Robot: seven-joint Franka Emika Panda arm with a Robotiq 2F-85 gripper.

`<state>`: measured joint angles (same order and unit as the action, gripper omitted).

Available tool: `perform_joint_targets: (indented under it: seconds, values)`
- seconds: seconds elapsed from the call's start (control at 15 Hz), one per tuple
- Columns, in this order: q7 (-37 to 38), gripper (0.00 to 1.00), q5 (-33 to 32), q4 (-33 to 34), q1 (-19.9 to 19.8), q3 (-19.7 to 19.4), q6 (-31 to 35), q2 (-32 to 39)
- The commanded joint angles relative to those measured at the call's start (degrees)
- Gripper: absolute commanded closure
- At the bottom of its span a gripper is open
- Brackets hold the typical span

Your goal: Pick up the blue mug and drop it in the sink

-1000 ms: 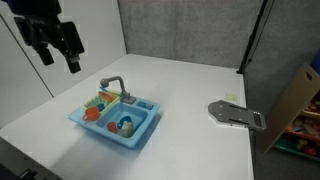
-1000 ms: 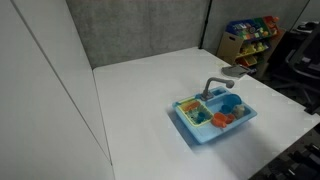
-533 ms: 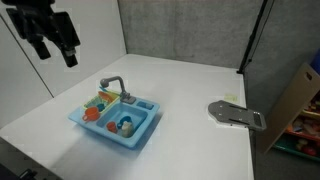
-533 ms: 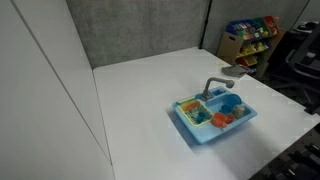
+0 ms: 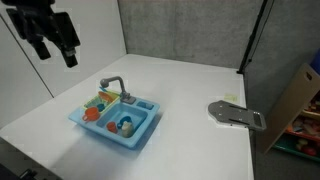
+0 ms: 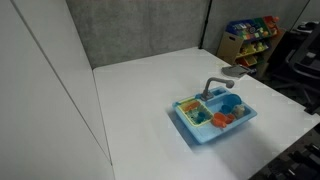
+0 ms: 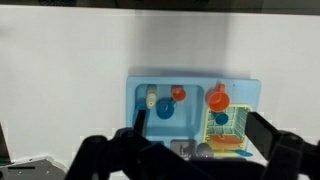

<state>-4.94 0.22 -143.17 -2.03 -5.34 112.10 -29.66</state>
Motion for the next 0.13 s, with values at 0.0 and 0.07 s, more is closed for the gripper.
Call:
perform_joint_targets:
  seconds: [0.0, 0.07]
  values:
    - [-0.1, 0.0, 0.2, 0.1, -0.3, 0.3, -0.1, 0.0]
    - [-0.1, 0.0, 0.2, 0.1, -0.3, 0.3, -0.1, 0.0]
